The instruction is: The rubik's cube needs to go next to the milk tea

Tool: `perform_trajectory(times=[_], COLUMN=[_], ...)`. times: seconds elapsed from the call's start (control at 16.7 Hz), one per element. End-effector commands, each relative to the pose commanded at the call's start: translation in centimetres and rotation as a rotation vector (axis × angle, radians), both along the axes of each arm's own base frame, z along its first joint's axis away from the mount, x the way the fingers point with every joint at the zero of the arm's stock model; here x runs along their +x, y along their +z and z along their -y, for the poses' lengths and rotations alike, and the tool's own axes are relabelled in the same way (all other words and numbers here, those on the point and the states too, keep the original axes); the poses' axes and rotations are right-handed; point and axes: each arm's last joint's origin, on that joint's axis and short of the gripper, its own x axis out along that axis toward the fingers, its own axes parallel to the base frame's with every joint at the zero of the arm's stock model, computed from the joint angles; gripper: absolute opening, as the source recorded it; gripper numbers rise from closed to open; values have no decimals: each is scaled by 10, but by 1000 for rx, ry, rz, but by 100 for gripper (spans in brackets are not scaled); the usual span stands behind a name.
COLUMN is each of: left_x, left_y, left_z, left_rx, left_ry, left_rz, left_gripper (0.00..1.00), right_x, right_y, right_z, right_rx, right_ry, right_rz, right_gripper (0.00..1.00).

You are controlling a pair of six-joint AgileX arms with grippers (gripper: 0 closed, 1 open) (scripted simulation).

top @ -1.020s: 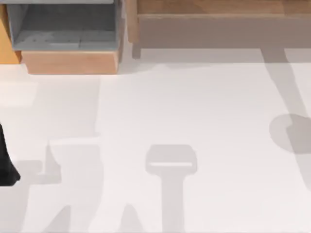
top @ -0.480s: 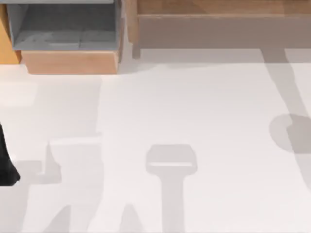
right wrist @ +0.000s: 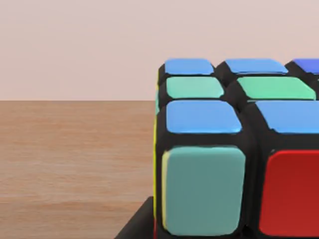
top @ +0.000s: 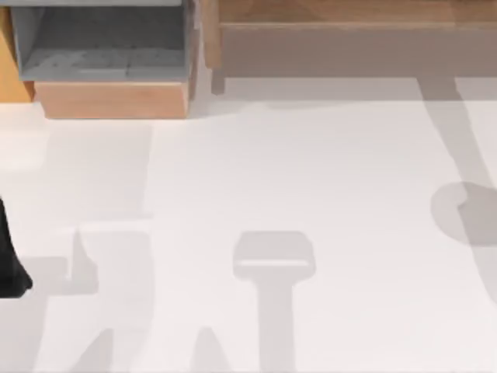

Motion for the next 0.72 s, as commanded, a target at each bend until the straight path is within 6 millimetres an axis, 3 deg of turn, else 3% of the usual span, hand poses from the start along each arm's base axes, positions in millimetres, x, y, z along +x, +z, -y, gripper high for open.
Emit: perform_trajectory(times=[0.36,0.72], left_x=[0,0], left_y=[0,0], left_z=[0,0], left_rx=[0,0], left_ry=[0,0], left_rz=[0,0], left_gripper=[100,100], right_x=[-3,-44], right_y=[7,54], right_z=[0,-1], right_rx=[8,122], right_ry=[1,-3], right_rz=[9,5], right_gripper=[0,0])
